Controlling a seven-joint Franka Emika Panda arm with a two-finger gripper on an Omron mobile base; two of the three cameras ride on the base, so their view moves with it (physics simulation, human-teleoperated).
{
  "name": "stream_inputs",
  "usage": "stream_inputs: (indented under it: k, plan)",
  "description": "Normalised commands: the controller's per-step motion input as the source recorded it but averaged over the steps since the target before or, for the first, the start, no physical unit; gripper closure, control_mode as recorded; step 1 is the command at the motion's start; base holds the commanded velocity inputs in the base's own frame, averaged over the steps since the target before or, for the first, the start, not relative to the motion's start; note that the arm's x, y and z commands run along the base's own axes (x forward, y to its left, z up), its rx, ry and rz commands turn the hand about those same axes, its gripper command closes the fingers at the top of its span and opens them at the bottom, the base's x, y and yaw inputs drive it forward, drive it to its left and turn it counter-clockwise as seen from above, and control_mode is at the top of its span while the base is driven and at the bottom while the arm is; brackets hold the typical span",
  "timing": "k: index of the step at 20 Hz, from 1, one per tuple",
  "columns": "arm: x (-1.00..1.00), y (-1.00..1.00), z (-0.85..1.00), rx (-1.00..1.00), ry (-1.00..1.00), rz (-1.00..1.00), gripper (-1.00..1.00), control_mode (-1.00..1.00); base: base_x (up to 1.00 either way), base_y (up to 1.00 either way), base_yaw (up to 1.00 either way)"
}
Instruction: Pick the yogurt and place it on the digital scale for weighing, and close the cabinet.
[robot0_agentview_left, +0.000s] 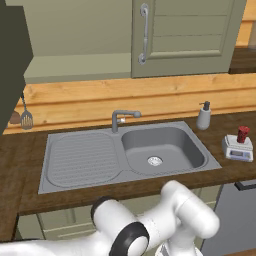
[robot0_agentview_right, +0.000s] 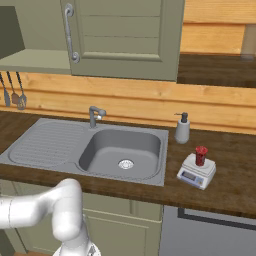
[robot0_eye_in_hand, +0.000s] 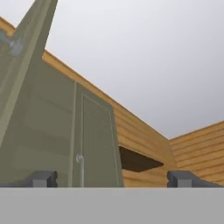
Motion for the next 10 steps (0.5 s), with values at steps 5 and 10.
stream_inputs:
  k: [5,10]
  plan:
    - [0.47,0.89,0.24,0.0,0.14,0.0,-1.0,-1.0,0.0,0.0,0.0]
    - [0.87,0.76,0.23,0.0,0.26,-0.06,-1.0,-1.0,0.0,0.0,0.0]
